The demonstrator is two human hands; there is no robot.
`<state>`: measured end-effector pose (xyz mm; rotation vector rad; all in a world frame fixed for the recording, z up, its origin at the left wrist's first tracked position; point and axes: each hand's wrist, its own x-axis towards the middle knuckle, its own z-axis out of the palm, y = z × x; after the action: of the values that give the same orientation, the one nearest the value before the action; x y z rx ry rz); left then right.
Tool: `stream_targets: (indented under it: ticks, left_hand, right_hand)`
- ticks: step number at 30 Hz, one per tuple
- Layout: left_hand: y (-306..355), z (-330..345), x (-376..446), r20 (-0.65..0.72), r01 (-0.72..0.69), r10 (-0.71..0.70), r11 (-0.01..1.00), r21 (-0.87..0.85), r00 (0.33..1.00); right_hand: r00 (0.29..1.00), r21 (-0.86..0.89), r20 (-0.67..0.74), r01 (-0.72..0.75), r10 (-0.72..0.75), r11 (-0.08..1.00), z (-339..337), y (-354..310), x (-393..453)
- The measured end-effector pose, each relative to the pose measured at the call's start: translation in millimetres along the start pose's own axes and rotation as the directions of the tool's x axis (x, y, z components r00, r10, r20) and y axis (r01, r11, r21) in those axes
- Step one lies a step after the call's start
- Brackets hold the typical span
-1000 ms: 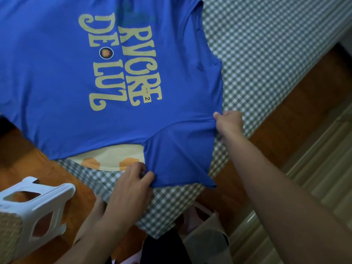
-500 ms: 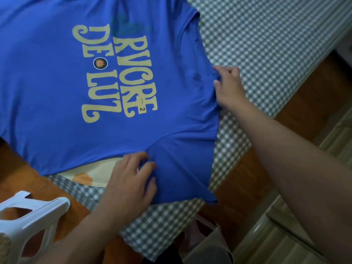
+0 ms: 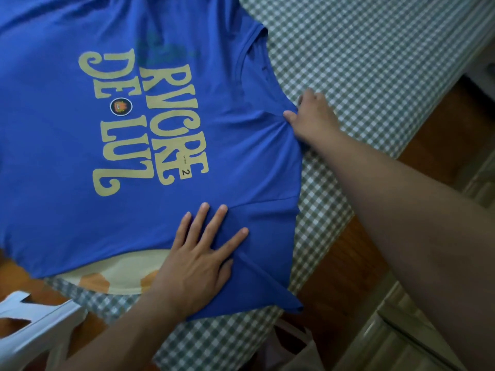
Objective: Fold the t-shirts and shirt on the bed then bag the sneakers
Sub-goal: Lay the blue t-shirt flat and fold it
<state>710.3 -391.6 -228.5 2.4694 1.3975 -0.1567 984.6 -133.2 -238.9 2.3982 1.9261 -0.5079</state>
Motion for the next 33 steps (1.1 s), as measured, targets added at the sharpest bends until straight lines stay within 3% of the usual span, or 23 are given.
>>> stream_targets:
  ticks: [2, 4, 5, 6, 8, 11, 14, 18, 20, 21, 22, 23, 24, 25, 26, 27, 28, 29, 33]
  left_hand:
    - [3.1, -2.8, -3.1, -0.017, -0.022, 0.022, 1.0, 0.001, 1.0]
    - [4.4, -6.9, -10.7, -0.051, -0.099, 0.098, 0.995, -0.022, 0.994]
    - [3.3, -8.9, -16.8, -0.06, -0.148, 0.146, 0.988, -0.036, 0.988]
    - [0.2, -10.6, -24.6, -0.063, -0.196, 0.192, 0.979, -0.049, 0.979]
    - [-11.7, -12.6, -43.2, -0.049, -0.273, 0.27, 0.959, -0.071, 0.962]
    - [-35.7, -11.1, -63.3, 0.071, -0.36, 0.36, 0.933, -0.024, 0.93]
    - [-46.6, -8.7, -67.7, 0.152, -0.402, 0.389, 0.914, 0.06, 0.908]
    - [-40.0, -8.1, -61.3, 0.088, -0.417, 0.41, 0.906, 0.077, 0.908]
    - [-41.8, -20.2, -58.6, 0.021, -0.415, 0.417, 0.908, -0.052, 0.909]
    - [-42.3, -32.5, -55.7, -0.041, -0.368, 0.369, 0.902, -0.225, 0.929]
    - [-40.6, -47.4, -50.5, -0.103, -0.252, 0.231, 0.852, -0.458, 0.968]
    - [-37.7, -62.4, -42.6, -0.117, -0.078, -0.005, 0.714, -0.696, 0.993]
    - [-35.0, -75.8, -31.3, -0.042, 0.097, -0.288, 0.453, -0.886, 0.957]
    - [-34.8, -83.0, -17.7, 0.132, 0.212, -0.506, 0.105, -0.972, 0.852]
    - [-36.6, -84.0, -4.2, 0.331, 0.279, -0.612, -0.182, -0.943, 0.718]
    - [-40.4, -83.0, 7.2, 0.477, 0.342, -0.633, -0.334, -0.879, 0.609]
    - [-43.8, -82.2, 15.3, 0.556, 0.417, -0.633, -0.373, -0.829, 0.539]
    - [-46.3, -78.1, 19.1, 0.58, 0.497, -0.643, -0.335, -0.8, 0.501]
    - [-44.2, -61.8, 15.8, 0.466, 0.69, -0.765, -0.039, -0.723, 0.445]
  right_hand:
    - [0.949, -0.025, -0.27, 0.163, -0.164, 0.986, 1.8, -1.4, -20.9]
    - [0.777, -0.095, -0.42, 0.476, -0.469, 0.874, 2.2, 0.1, -56.5]
    - [0.683, -0.094, -0.409, 0.628, -0.605, 0.773, 5.7, 4.1, -79.9]
    - [0.596, -0.071, -0.354, 0.751, -0.72, 0.657, 11.0, 11.1, -106.1]
    - [0.467, -0.01, -0.1, 0.882, -0.878, 0.471, 20.6, 32.8, -159.6]
    - [0.315, 0.006, 0.298, 0.943, -0.901, 0.332, 27.5, 70.3, -201.0]
    - [0.26, -0.033, 0.397, 0.962, -0.88, 0.27, 32.9, 79.2, -200.1]
    - [0.224, -0.064, 0.371, 0.974, -0.901, 0.216, 45.4, 78.4, -187.9]
    - [0.262, 0.024, 0.219, 0.962, -0.94, 0.274, 44.5, 75.0, -187.3]
    - [0.352, 0.137, 0.131, 0.919, -0.927, 0.368, 40.2, 69.0, -186.8]
    - [0.503, 0.292, 0.081, 0.814, -0.861, 0.503, 31.7, 58.9, -185.5]
    - [0.68, 0.443, 0.081, 0.631, -0.729, 0.637, 21.9, 46.7, -182.0]
    - [0.808, 0.554, 0.119, 0.428, -0.577, 0.714, 14.4, 35.6, -175.4]
    - [0.88, 0.609, 0.179, 0.252, -0.44, 0.752, 10.2, 25.5, -166.9]
    - [0.917, 0.601, 0.229, 0.131, -0.327, 0.788, 9.7, 17.5, -159.5]
    - [0.937, 0.572, 0.267, 0.036, -0.228, 0.819, 12.6, 11.9, -154.8]
    - [0.948, 0.538, 0.284, -0.033, -0.144, 0.842, 17.6, 8.5, -152.1]
    - [0.958, 0.51, 0.277, -0.082, -0.074, 0.856, 22.8, 7.1, -151.2]
    - [0.974, 0.492, 0.218, -0.158, 0.055, 0.856, 35.5, 9.0, -157.4]
